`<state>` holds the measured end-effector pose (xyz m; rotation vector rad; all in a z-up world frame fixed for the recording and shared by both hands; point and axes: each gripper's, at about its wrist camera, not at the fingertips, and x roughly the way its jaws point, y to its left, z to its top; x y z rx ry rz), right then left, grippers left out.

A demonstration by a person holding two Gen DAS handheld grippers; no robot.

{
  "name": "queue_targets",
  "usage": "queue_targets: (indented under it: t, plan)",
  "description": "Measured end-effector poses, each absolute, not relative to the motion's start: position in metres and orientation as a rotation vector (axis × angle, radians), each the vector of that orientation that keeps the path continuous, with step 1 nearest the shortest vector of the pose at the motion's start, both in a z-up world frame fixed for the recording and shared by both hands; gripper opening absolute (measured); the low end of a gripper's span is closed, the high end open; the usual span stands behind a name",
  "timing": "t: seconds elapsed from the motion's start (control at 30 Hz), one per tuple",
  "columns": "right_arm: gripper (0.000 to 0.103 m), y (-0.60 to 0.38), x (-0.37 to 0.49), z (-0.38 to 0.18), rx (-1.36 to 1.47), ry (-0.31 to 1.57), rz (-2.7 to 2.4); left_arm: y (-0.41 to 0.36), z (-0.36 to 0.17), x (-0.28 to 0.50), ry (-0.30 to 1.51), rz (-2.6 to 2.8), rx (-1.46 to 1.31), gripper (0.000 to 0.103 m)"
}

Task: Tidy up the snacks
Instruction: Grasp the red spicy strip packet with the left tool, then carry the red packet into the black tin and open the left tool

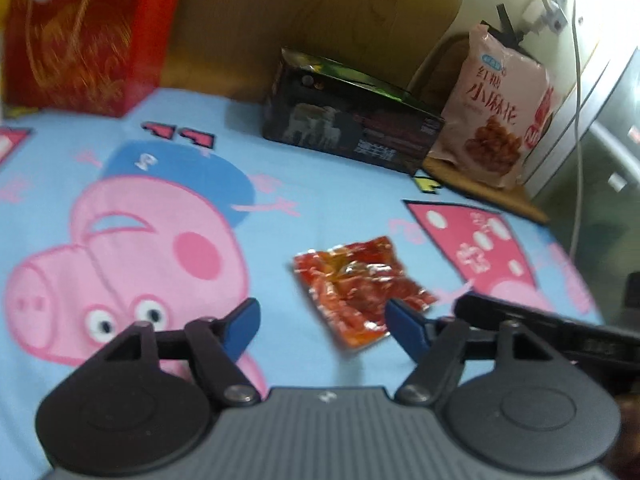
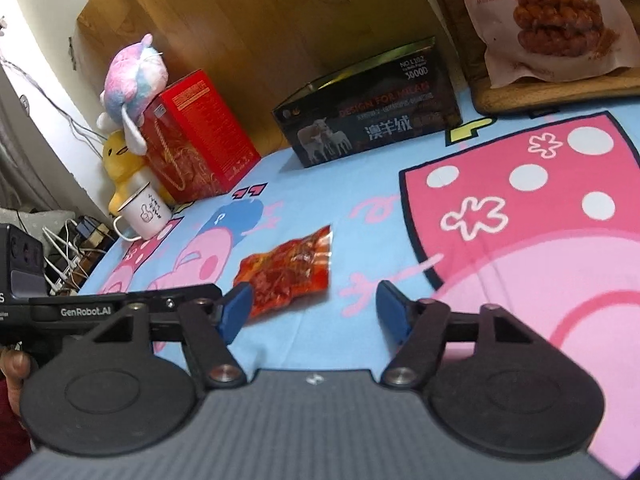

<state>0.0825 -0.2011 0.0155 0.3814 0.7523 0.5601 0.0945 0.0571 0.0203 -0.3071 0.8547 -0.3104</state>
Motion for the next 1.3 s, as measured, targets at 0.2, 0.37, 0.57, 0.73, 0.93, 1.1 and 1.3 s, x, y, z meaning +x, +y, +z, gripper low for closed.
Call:
queue_targets:
  t: [0.2,0.37,0.57,0.73,0.93,1.1,1.3]
  plan:
    - [0.043,-0.200,0.106,0.006,0.521,0.848,0.623,0.054,0.012,0.114,0.863,-0.370,-0.411,0.045]
    - [0.011,-0.179,0.119,0.000,0.528,0.888,0.660,0.047,0.010,0.127,0.896,-0.371,-0.407,0.014]
    - [0.007,-0.184,0.122,0.016,0.492,0.781,0.673,0.053,0.022,0.142,0.878,-0.411,-0.440,0.010]
    - [0.007,-0.198,0.142,0.030,0.565,0.742,0.682,0.044,0.054,0.165,0.817,-0.424,-0.379,0.010]
    - [0.007,-0.203,0.193,0.065,0.626,0.665,0.690,0.030,0.098,0.218,0.744,-0.413,-0.286,0.010]
    - [0.007,-0.192,0.248,0.075,0.640,0.655,0.667,0.019,0.114,0.271,0.710,-0.351,-0.220,0.010]
    - [0.010,-0.178,0.301,0.049,0.673,0.712,0.628,0.020,0.093,0.314,0.740,-0.250,-0.193,0.011]
